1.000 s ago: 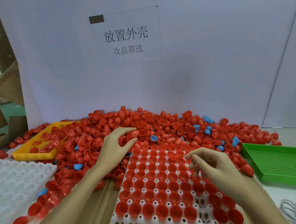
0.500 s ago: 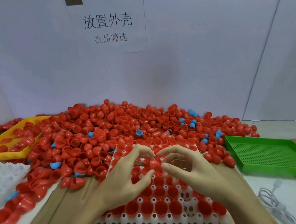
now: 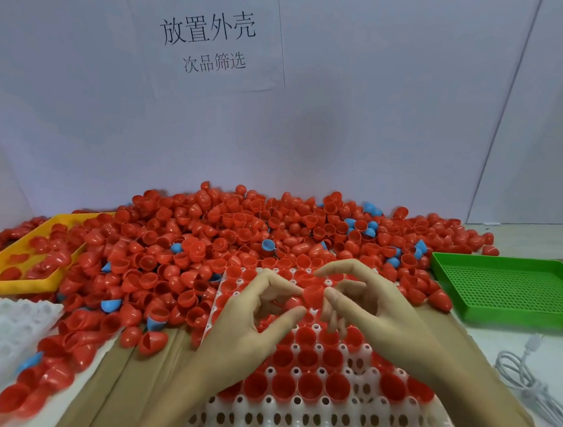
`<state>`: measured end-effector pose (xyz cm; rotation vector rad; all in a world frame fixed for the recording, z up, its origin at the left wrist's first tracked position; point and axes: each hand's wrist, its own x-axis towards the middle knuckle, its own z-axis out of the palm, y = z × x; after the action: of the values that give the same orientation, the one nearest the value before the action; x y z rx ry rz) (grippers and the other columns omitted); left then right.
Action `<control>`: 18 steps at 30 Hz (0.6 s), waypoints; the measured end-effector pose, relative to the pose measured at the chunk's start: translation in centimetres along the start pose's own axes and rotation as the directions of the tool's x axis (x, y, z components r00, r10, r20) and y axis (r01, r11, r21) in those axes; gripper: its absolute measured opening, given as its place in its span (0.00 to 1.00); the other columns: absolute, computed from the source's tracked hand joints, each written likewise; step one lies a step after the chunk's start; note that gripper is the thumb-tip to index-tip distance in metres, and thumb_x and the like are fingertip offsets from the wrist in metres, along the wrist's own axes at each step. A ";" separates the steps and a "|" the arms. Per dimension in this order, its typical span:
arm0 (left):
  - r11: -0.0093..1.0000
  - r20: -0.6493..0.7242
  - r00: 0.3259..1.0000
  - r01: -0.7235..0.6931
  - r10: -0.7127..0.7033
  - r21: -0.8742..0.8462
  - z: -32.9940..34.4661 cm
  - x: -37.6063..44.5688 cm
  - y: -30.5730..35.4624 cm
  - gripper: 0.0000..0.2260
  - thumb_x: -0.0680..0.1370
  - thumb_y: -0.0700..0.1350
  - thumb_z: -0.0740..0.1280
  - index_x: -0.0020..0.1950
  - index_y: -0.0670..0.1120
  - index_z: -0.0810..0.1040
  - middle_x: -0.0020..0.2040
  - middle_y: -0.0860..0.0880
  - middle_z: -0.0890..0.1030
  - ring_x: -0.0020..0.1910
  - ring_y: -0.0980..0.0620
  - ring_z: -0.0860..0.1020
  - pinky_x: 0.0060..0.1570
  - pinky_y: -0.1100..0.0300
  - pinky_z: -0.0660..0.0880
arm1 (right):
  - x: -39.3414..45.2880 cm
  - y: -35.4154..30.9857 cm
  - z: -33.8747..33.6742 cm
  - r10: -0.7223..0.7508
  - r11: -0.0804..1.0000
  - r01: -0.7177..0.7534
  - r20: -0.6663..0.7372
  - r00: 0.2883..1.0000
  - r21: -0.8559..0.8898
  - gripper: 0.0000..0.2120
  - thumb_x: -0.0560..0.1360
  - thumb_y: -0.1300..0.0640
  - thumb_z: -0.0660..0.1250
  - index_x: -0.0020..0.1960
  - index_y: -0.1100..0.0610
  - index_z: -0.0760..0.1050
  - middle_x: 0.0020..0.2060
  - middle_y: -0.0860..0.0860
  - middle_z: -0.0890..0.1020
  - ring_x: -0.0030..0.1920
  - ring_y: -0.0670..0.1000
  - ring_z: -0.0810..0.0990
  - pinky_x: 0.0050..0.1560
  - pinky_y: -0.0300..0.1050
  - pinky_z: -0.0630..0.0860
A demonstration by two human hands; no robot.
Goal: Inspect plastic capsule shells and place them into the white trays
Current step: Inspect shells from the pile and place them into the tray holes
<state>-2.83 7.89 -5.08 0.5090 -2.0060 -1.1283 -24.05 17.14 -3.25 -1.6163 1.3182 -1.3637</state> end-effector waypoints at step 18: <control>0.848 0.082 0.952 0.301 -0.295 -0.437 -0.5 0.4 -0.1 0.15 0.81 0.55 0.71 0.59 0.45 0.86 0.47 0.42 0.86 0.40 0.47 0.84 0.47 0.62 0.81 | -0.4 -0.7 1.5 -0.035 0.996 0.030 -0.056 0.998 -0.081 0.12 0.79 0.58 0.73 0.62 0.51 0.83 0.45 0.53 0.86 0.45 0.53 0.88 0.45 0.45 0.84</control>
<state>-2.65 7.30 -4.85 0.5830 -1.6303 -1.7310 -22.39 17.53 -3.12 -1.6700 1.4023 -1.4014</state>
